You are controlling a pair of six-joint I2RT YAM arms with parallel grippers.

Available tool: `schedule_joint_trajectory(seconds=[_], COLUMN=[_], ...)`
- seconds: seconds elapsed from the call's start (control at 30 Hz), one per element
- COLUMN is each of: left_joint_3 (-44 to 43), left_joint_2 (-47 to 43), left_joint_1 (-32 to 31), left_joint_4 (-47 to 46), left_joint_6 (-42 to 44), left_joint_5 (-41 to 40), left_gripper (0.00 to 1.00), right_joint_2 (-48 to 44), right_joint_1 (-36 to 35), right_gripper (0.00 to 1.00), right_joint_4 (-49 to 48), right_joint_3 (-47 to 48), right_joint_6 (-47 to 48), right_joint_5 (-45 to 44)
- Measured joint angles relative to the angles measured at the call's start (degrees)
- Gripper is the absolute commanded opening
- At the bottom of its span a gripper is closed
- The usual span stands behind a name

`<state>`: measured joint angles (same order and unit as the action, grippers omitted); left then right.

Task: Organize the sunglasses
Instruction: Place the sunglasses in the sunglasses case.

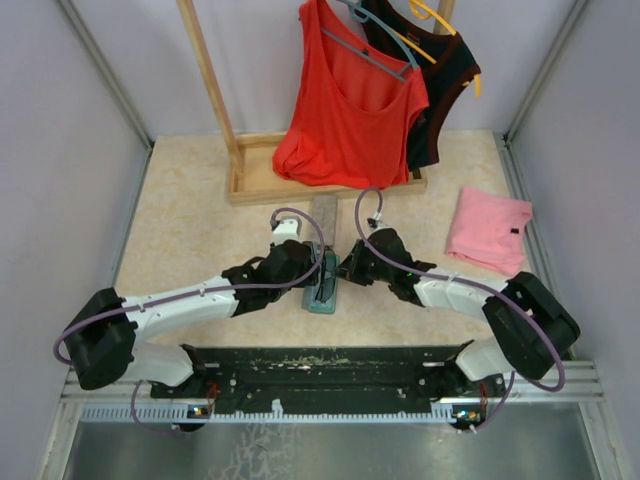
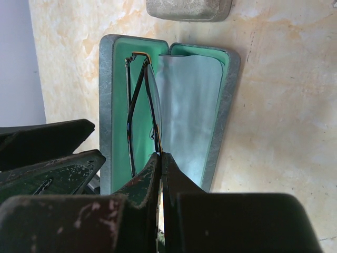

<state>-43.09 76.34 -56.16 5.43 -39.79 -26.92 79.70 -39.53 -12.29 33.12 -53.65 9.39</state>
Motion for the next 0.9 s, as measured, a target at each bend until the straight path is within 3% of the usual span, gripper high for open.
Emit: schedule_joint_trajectory(seconds=[0.8,0.9], left_joint_3=[1.1,1.2], left_joint_2=[0.0,0.0], left_joint_1=[0.0,0.0], left_joint_4=[-0.1,-0.1], left_joint_6=[0.0,0.0], left_joint_5=[0.4,0.4], left_gripper=[0.57,0.57], right_joint_2=[6.1,7.1], right_joint_1=[-1.7,-1.7], right_gripper=[0.0,0.08], right_joint_4=[-2.3,-2.9], right_joint_3=[0.0,0.0], right_joint_6=[-0.2,-0.2], right_joint_5=[-0.4,-0.4])
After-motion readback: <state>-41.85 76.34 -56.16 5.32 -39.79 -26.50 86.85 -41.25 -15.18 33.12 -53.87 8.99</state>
